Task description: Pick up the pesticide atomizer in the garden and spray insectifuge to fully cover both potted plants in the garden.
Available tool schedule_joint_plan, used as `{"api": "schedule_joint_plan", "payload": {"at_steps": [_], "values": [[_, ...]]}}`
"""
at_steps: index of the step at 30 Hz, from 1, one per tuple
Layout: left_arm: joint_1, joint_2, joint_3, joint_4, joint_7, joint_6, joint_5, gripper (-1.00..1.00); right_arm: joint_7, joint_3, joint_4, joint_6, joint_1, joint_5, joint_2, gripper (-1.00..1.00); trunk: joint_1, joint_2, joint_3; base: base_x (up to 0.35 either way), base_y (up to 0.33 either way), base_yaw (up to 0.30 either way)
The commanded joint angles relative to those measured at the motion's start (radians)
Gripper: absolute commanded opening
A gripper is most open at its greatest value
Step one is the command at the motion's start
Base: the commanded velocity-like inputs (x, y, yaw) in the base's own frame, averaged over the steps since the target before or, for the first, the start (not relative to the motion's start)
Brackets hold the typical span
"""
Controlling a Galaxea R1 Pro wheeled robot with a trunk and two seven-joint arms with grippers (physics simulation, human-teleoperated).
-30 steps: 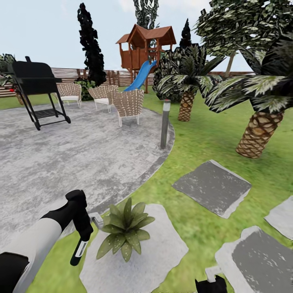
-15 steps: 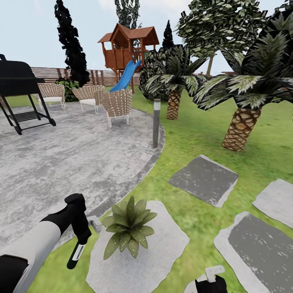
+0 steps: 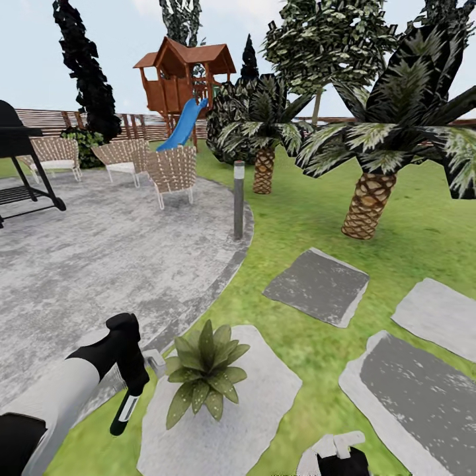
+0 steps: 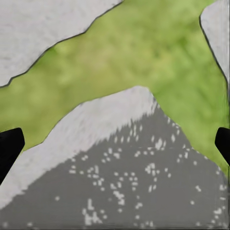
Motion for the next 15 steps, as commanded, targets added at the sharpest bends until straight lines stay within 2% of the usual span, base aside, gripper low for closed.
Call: {"api": "schedule_joint_plan", "payload": {"at_steps": [1, 4, 9, 12, 15], "values": [[0.000, 0.001, -0.004, -0.003, -0.008, 0.011, -0.003, -1.00, -0.002, -0.007, 0.002, -0.005, -0.001, 0.011, 0.000, 1.00, 0.000, 0.000, -0.001, 0.000, 0.000, -0.260], [0.000, 0.001, -0.004, -0.008, -0.008, 0.012, -0.003, -1.00, -0.002, -0.007, 0.002, -0.005, -0.001, 0.010, 0.000, 1.00, 0.000, 0.000, -0.001, 0.000, 0.000, -0.153], [0.001, 0.001, 0.001, -0.011, 0.001, 0.012, -0.003, -1.00, -0.002, -0.007, 0.002, -0.005, -0.001, 0.011, 0.000, 1.00, 0.000, 0.000, -0.001, 0.000, 0.004, -0.020], [0.002, 0.000, 0.001, -0.009, 0.001, 0.013, -0.003, -1.00, -0.002, -0.007, 0.002, -0.005, -0.001, 0.011, 0.000, 1.00, 0.000, 0.000, -0.001, 0.000, 0.169, -0.001], [0.002, 0.001, 0.002, -0.006, 0.002, 0.014, -0.003, -1.00, -0.002, -0.007, 0.002, -0.005, -0.001, 0.011, 0.000, 1.00, 0.000, 0.000, -0.001, 0.000, 0.280, -0.143]]}}
